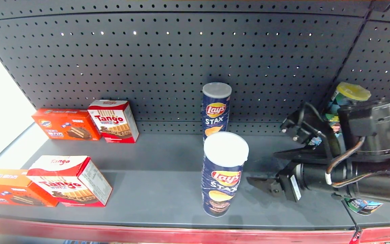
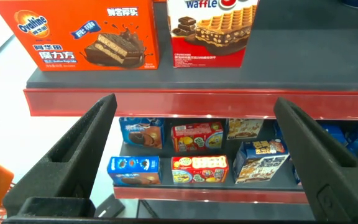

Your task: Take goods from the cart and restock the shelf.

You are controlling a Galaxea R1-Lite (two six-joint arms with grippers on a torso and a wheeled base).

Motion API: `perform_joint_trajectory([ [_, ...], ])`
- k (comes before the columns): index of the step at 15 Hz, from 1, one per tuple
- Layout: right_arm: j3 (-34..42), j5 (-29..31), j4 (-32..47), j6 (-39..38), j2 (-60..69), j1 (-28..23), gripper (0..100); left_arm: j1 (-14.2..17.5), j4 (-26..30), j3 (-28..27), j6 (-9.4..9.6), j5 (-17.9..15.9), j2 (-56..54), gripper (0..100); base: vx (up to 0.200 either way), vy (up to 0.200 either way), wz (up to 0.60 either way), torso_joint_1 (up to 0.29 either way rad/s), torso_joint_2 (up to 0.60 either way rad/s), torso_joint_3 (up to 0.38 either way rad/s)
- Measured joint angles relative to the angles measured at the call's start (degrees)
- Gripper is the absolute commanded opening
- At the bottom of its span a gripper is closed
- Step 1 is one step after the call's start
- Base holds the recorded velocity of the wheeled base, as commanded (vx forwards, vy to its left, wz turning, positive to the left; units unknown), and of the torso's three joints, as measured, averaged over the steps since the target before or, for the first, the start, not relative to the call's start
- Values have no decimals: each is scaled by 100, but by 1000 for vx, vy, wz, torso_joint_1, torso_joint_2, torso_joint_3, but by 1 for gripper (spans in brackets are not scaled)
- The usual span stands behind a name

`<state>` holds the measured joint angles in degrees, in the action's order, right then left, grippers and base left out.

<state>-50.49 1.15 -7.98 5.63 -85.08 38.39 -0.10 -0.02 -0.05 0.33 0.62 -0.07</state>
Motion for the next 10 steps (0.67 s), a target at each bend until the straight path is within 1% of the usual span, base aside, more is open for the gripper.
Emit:
perform_joint_trajectory([
  [5,-57,20,-20,-6,1168,-494,100,0,2,-5,11,-5,0,100,0,0,0,0,0,0],
  [7,0,29,-148,-6,1730,-571,100,0,2,-5,11,-7,0,100,0,0,0,0,0,0],
  [10,378,165,-323,5,2662,-628,100,0,2,-5,11,-5,0,100,0,0,0,0,0,0],
])
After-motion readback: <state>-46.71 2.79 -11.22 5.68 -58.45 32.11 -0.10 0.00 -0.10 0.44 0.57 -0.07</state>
